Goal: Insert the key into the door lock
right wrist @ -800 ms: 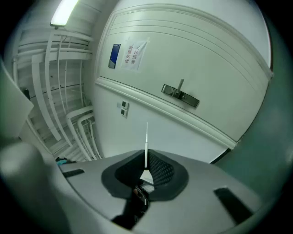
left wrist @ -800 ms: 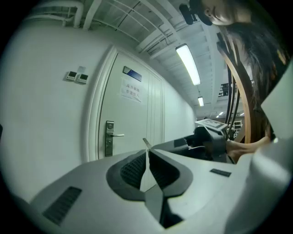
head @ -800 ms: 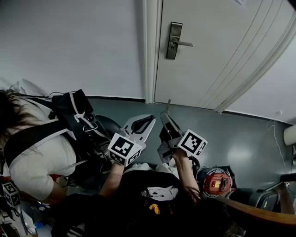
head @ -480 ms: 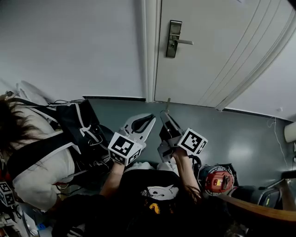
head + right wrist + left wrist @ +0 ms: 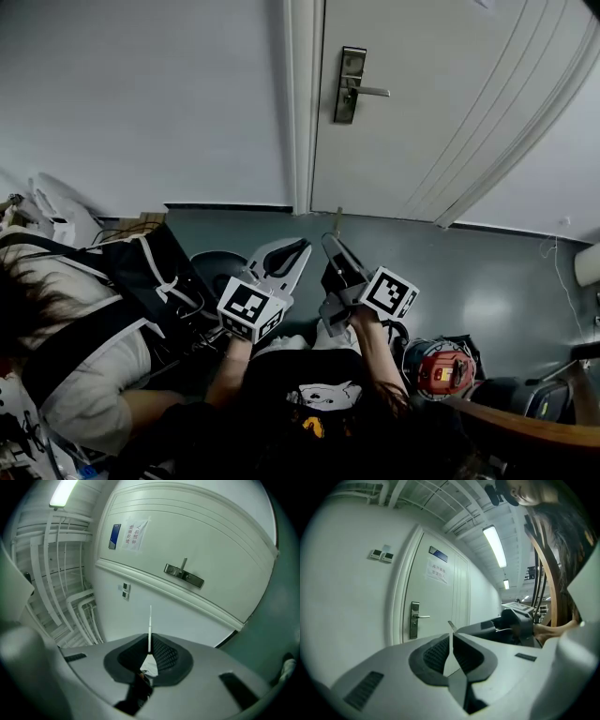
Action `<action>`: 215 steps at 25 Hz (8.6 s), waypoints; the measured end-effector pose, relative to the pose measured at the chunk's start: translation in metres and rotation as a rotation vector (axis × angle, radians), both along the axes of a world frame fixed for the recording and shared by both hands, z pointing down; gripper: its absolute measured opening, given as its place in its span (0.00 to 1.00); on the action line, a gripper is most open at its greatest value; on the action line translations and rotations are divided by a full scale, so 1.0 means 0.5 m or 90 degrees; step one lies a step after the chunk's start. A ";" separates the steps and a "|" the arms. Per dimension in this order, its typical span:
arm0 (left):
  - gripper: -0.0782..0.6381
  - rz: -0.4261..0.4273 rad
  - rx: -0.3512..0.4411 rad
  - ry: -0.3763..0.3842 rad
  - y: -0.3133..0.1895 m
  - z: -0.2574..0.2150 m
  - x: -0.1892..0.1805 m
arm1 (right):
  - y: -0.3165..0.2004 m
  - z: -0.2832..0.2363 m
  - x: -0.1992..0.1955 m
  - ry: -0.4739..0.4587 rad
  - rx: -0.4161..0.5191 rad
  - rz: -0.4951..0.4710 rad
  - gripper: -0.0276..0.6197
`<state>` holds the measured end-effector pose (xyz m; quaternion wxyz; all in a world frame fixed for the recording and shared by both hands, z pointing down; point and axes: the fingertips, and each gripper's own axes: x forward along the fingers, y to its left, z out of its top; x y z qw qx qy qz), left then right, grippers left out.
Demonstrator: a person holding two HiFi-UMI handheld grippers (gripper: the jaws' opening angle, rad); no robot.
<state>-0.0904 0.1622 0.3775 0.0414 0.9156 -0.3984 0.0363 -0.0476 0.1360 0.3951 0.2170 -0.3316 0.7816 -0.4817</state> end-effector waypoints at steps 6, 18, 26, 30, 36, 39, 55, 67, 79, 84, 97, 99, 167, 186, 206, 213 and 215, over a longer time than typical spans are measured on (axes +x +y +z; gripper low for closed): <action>0.15 -0.002 -0.020 0.003 -0.082 0.029 -0.004 | -0.079 0.022 -0.008 -0.008 -0.014 -0.012 0.08; 0.15 -0.067 -0.052 0.014 -0.372 0.058 0.020 | -0.371 0.057 0.037 0.008 -0.029 -0.064 0.08; 0.15 -0.081 -0.065 0.002 -0.515 0.067 0.081 | -0.514 0.075 0.094 -0.004 -0.051 -0.085 0.08; 0.15 -0.082 -0.061 -0.006 -0.562 0.063 0.114 | -0.562 0.081 0.125 -0.012 -0.055 -0.088 0.08; 0.15 -0.084 -0.071 -0.029 -0.572 0.066 0.131 | -0.583 0.079 0.139 -0.026 -0.056 -0.094 0.08; 0.15 -0.086 -0.068 -0.038 -0.581 0.063 0.139 | -0.595 0.082 0.142 -0.038 -0.057 -0.099 0.08; 0.15 -0.074 -0.060 -0.045 -0.670 0.059 0.116 | -0.671 0.074 0.133 -0.070 -0.055 -0.102 0.08; 0.15 0.003 -0.054 -0.042 -0.788 0.063 0.113 | -0.805 0.146 0.098 -0.068 -0.098 -0.105 0.08; 0.15 0.034 -0.040 -0.029 -0.841 0.072 0.106 | -0.905 0.194 0.086 -0.096 -0.122 -0.110 0.08; 0.15 0.045 -0.032 -0.028 -0.836 0.083 0.110 | -0.930 0.207 0.096 -0.092 -0.115 -0.108 0.08; 0.15 0.036 -0.025 -0.029 -0.822 0.129 0.108 | -0.969 0.219 0.104 -0.123 -0.106 -0.109 0.08; 0.15 0.035 -0.026 -0.030 -0.819 0.134 0.109 | -0.972 0.219 0.107 -0.129 -0.106 -0.110 0.08; 0.15 0.016 -0.061 -0.018 -0.812 0.103 0.103 | -0.949 0.169 0.133 -0.151 -0.092 -0.090 0.14; 0.15 0.007 -0.087 -0.012 -0.722 0.088 0.182 | -0.722 0.104 0.219 0.039 0.003 -0.088 0.13; 0.15 -0.026 -0.132 -0.074 -0.569 0.114 0.182 | -0.567 0.135 0.199 0.086 0.032 -0.131 0.09; 0.15 -0.023 -0.129 -0.065 -0.534 0.120 0.166 | -0.544 0.149 0.181 0.104 0.025 -0.127 0.09; 0.15 -0.024 -0.126 -0.058 -0.522 0.121 0.155 | -0.531 0.146 0.172 0.113 0.027 -0.127 0.09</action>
